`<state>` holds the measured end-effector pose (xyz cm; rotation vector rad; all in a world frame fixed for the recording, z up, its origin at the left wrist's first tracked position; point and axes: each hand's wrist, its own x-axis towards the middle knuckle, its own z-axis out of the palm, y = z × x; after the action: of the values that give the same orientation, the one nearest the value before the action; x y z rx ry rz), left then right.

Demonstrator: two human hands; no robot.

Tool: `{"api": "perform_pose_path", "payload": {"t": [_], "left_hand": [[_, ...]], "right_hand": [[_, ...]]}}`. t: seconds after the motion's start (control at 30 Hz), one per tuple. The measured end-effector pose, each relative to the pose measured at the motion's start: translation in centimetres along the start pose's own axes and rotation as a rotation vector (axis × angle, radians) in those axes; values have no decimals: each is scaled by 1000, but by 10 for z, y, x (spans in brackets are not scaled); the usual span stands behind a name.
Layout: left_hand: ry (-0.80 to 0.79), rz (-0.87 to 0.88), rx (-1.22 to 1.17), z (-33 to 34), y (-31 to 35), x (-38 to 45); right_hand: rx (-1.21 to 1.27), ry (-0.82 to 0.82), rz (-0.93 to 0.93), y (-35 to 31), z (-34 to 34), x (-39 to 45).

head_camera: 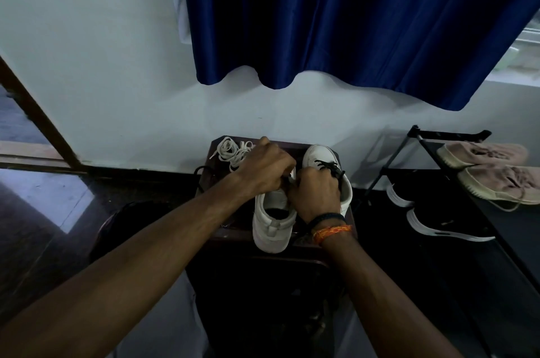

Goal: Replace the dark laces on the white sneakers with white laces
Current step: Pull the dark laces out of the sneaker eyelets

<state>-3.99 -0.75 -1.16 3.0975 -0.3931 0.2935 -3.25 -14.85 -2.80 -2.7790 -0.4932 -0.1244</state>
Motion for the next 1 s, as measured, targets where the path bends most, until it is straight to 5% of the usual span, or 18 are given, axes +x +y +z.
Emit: {"api": "perform_pose_path", "payload": {"t": [0.23,0.47,0.6,0.67,0.8,0.9,1.0], "left_hand": [[20,-142,-32,-7,3,-2],[221,-683,-48,-24,-72,-38],[-48,-939,-113,-20,-88,-55],[-83,-878,-225,-16,-82,-50],[204,-427,-528,-13,-43,-26],[49,-125,-362,-5,-10,-12],[-10,-57,-131,1,2,-5]], "right_hand": [[-31,-4,-1,-1,-1,0],[-28,-1,22,-3,-5,-2],[-5,0,20,-4,-5,-3],[11,-7,22,-3,-5,-2],[55,-10,30,-1,-3,-1],[45,-3,21,0,-2,0],[29,-2,21,1,-2,0]]}}
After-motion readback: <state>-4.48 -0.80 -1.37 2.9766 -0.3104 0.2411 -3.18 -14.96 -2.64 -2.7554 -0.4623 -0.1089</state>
